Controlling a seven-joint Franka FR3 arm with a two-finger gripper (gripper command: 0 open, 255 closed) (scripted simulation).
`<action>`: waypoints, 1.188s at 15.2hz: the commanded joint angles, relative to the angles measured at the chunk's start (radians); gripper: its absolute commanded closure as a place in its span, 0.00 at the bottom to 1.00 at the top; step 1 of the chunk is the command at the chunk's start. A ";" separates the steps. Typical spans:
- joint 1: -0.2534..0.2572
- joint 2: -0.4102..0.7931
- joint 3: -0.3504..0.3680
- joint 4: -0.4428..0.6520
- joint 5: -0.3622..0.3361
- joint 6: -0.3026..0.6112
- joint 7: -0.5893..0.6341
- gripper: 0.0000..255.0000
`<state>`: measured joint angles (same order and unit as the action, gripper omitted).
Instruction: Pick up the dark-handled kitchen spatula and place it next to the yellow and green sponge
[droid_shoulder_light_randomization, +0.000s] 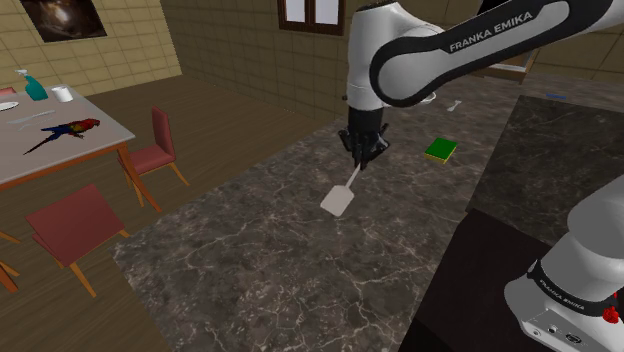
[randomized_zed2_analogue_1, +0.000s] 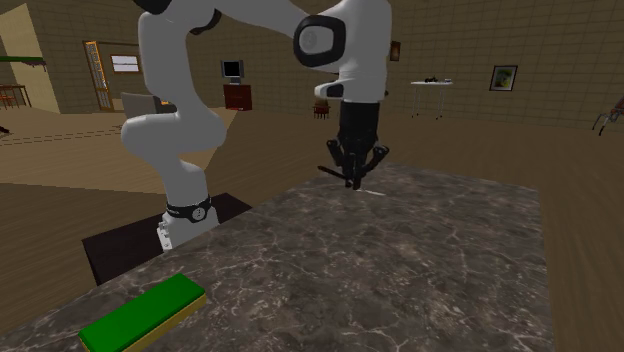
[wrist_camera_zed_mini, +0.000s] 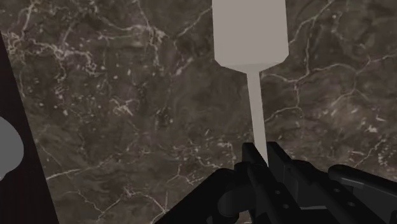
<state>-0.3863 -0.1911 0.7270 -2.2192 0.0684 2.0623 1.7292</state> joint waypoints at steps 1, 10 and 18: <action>-0.010 -0.038 -0.038 -0.041 0.022 0.010 -0.065 1.00; -0.066 -0.160 -0.220 -0.176 0.049 0.028 -0.329 1.00; -0.147 -0.180 -0.368 -0.219 0.008 0.048 -0.534 1.00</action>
<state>-0.5234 -0.3638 0.3792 -2.4286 0.0806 2.1081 1.2242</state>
